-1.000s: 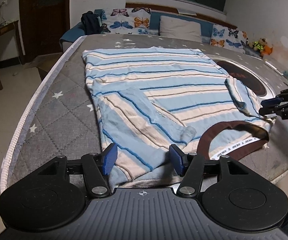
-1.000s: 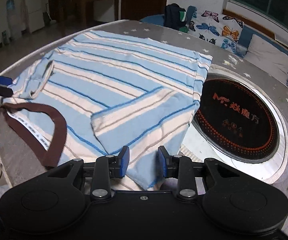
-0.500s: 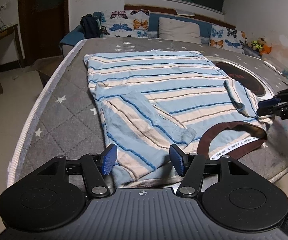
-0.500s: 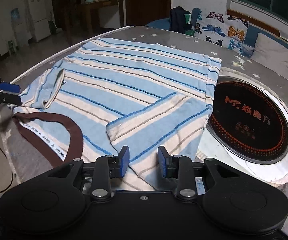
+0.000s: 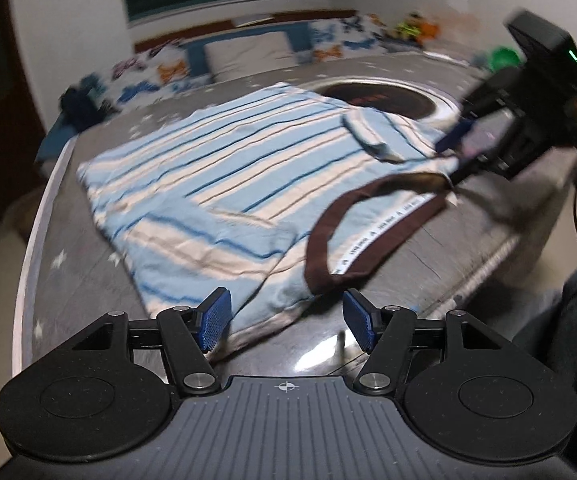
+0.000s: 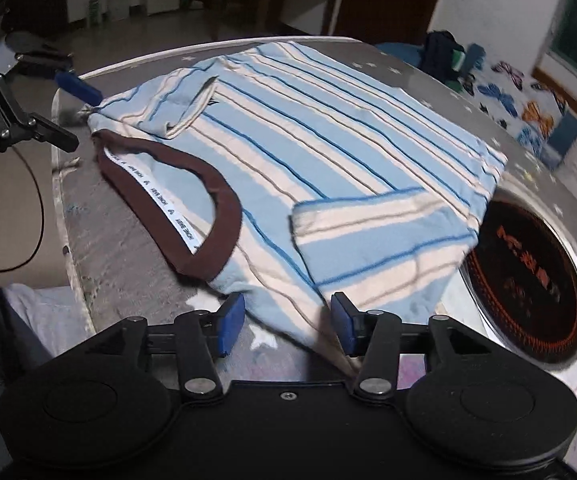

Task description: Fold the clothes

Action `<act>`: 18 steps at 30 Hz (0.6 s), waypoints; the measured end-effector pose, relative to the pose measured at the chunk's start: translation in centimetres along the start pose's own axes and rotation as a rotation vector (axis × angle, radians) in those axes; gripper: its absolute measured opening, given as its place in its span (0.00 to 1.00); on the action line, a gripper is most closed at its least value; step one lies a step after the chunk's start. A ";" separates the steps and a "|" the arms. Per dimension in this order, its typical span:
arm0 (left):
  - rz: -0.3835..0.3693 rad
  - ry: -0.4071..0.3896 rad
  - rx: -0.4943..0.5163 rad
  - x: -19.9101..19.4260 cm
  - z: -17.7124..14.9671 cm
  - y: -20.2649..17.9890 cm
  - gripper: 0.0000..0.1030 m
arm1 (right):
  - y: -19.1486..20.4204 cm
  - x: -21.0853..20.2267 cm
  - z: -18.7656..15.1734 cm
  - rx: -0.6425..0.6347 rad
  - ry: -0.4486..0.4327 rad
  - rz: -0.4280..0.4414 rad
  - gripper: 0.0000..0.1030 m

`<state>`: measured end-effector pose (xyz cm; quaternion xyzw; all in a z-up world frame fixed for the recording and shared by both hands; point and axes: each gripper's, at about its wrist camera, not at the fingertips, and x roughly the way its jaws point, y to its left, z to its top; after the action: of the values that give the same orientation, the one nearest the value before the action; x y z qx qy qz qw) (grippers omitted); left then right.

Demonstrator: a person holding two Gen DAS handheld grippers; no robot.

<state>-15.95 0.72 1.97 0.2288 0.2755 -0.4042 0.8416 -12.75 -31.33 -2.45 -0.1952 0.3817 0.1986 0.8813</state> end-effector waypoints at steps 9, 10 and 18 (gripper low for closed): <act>-0.017 -0.012 0.152 1.3 0.1 -1.5 0.35 | 0.3 0.1 0.5 -0.041 0.003 -0.011 0.49; -0.030 -0.007 0.151 1.5 0.1 -1.4 0.25 | 0.3 0.1 0.5 -0.040 0.004 -0.011 0.49; -0.016 -0.070 0.069 1.1 1.5 0.1 0.09 | 0.4 -0.2 0.5 -0.057 0.011 0.008 0.49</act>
<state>-14.89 -0.78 2.41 0.2410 0.2336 -0.4279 0.8392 -12.78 -30.74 -2.06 -0.2196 0.3816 0.2116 0.8725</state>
